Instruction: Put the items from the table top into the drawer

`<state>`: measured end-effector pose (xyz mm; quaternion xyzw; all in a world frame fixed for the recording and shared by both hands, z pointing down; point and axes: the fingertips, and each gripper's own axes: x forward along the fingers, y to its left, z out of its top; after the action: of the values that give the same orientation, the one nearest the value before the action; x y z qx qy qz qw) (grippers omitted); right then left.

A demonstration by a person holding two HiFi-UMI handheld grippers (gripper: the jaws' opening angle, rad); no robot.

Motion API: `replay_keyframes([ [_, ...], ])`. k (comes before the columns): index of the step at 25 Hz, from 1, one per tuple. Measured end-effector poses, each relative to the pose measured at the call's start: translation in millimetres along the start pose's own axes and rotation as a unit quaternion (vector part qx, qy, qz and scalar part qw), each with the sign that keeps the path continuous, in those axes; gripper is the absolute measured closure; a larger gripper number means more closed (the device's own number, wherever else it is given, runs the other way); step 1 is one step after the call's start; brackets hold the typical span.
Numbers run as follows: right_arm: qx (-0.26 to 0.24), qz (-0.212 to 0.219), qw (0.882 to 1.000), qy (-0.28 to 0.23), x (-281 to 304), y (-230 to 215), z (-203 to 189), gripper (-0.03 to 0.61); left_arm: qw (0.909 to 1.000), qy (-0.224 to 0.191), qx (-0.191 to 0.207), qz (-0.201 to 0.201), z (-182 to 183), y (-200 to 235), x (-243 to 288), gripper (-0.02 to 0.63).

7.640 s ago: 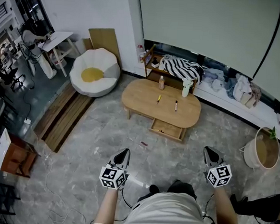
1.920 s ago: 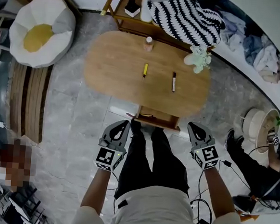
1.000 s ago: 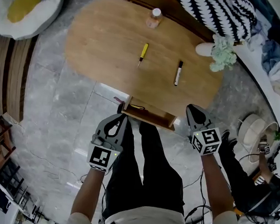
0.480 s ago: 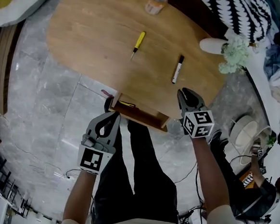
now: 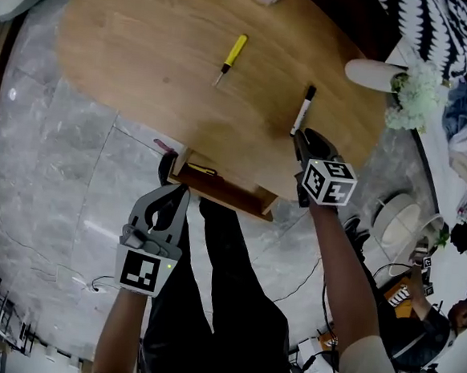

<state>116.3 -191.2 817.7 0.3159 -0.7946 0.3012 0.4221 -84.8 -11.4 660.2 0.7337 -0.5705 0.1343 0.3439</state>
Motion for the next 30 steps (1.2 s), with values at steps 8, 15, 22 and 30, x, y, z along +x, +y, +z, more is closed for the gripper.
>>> replay_keyframes([
  [8,0.03,-0.045,0.998,0.025,33,-13,-14,0.452,0.9999,0.006,-0.011,-0.002,-16,5,9,0.592],
  [15,0.022,-0.043,0.999,0.011,34,-7,-14,0.497,0.9996,0.012,-0.024,0.002,-26,11,8,0.592],
  [22,0.0,-0.016,1.0,0.013,25,9,-24,0.497,0.9995,0.015,-0.028,-0.001,-31,13,3,0.592],
  [30,-0.02,0.006,1.0,0.017,10,30,-37,0.497,0.9997,0.018,-0.017,-0.005,-36,12,-1,0.592],
])
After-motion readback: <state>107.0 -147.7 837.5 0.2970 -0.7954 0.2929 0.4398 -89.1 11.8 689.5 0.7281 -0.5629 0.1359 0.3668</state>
